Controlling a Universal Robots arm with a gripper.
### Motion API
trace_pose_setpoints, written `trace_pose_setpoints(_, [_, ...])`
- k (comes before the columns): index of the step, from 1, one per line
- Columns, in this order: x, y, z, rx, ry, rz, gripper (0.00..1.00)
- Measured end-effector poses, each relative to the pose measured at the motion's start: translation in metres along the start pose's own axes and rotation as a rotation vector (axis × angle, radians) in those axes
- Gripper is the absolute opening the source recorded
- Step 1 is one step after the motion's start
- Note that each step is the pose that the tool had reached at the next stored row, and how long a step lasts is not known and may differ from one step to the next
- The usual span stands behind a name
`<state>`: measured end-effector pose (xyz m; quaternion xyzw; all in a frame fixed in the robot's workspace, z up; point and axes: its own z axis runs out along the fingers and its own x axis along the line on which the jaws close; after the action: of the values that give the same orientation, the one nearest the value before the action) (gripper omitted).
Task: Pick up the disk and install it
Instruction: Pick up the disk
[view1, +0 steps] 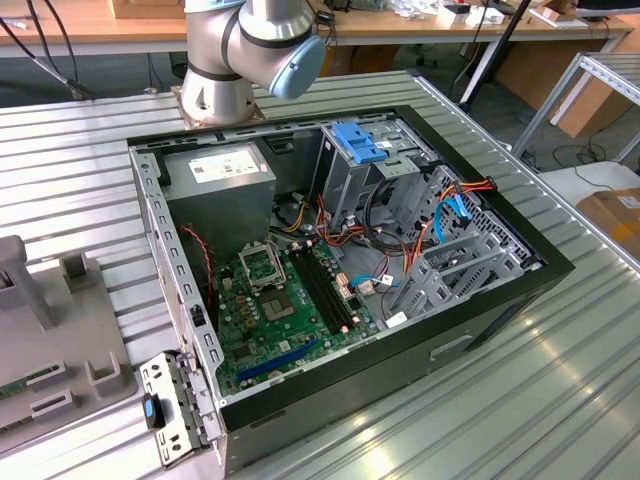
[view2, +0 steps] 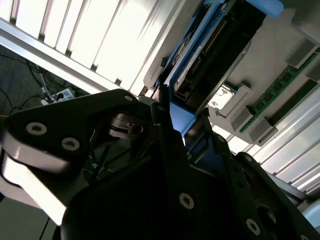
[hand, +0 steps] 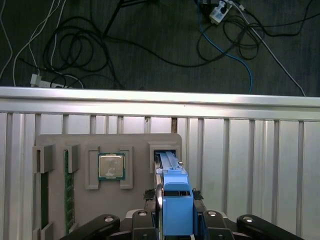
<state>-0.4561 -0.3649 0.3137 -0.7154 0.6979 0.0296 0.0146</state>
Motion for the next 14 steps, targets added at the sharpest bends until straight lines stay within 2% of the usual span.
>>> trace_pose_setpoints(14, [0.0, 0.0, -0.0001, -0.0004, 0.0001, -0.005, 0.37])
